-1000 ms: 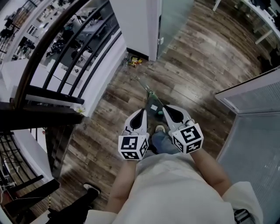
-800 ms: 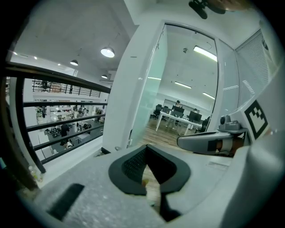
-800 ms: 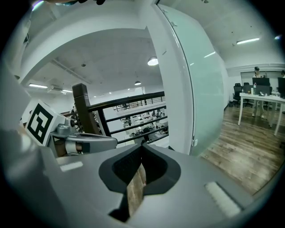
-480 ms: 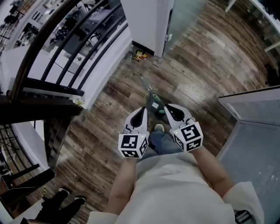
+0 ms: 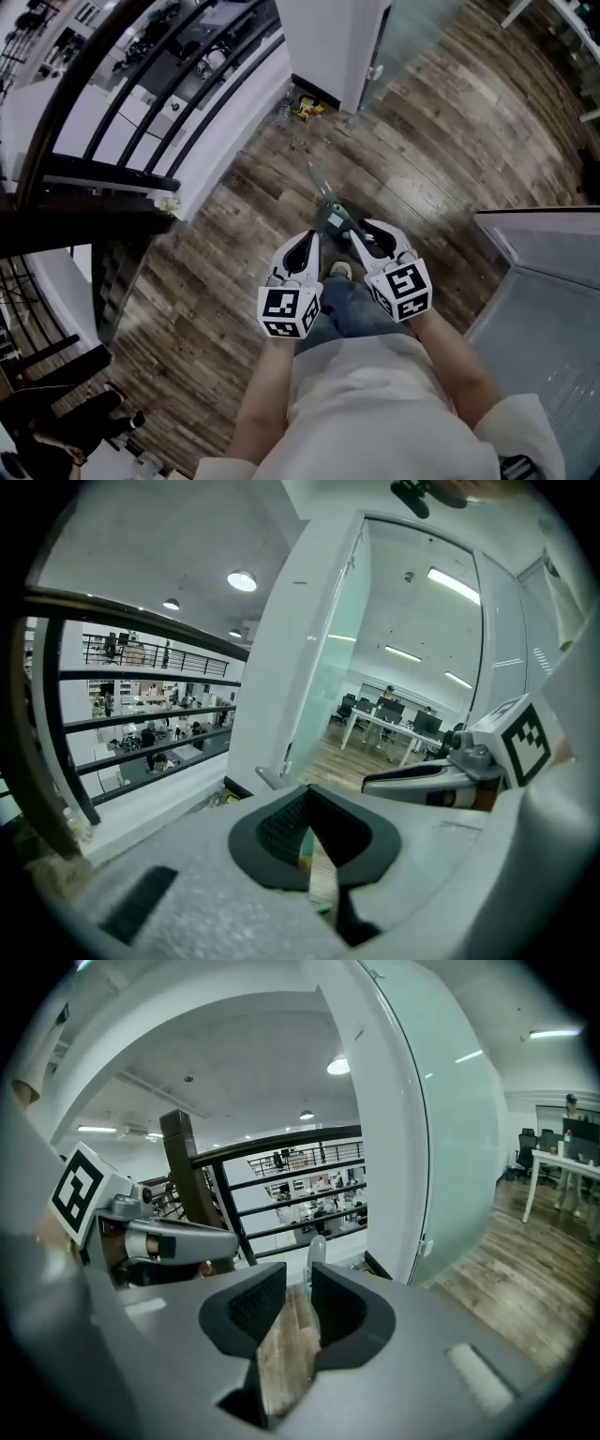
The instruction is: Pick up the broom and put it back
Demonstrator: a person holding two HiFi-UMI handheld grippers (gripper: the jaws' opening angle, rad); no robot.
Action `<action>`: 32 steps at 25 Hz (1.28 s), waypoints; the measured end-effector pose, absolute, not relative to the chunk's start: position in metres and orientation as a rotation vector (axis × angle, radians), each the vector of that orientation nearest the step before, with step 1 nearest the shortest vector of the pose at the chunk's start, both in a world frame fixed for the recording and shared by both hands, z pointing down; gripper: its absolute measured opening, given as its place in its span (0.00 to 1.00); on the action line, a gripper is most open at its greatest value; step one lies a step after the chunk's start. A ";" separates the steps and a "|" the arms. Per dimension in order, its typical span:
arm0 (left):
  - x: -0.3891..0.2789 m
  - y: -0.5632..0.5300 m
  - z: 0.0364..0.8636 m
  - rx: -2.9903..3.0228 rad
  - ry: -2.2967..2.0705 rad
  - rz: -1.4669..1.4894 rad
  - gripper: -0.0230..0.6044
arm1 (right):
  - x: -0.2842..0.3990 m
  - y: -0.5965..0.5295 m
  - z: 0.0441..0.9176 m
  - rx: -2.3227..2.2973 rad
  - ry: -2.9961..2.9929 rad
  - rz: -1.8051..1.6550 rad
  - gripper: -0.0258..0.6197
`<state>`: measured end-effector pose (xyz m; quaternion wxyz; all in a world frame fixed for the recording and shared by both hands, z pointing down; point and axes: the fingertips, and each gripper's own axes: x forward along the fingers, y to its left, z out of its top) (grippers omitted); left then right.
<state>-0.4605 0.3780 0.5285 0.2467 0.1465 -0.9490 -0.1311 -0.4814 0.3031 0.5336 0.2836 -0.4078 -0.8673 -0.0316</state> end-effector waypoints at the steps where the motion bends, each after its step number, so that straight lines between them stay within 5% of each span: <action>1: -0.461 0.378 0.532 0.396 -2.584 -0.360 0.05 | -0.483 0.303 0.539 -1.093 -2.315 -0.092 0.19; 14: -0.475 0.390 0.577 0.336 -2.548 -0.395 0.05 | -0.498 0.316 0.604 -1.118 -2.242 -0.213 0.31; 32: -0.480 0.389 0.611 0.319 -2.497 -0.399 0.05 | -0.515 0.325 0.657 -1.120 -2.200 -0.291 0.28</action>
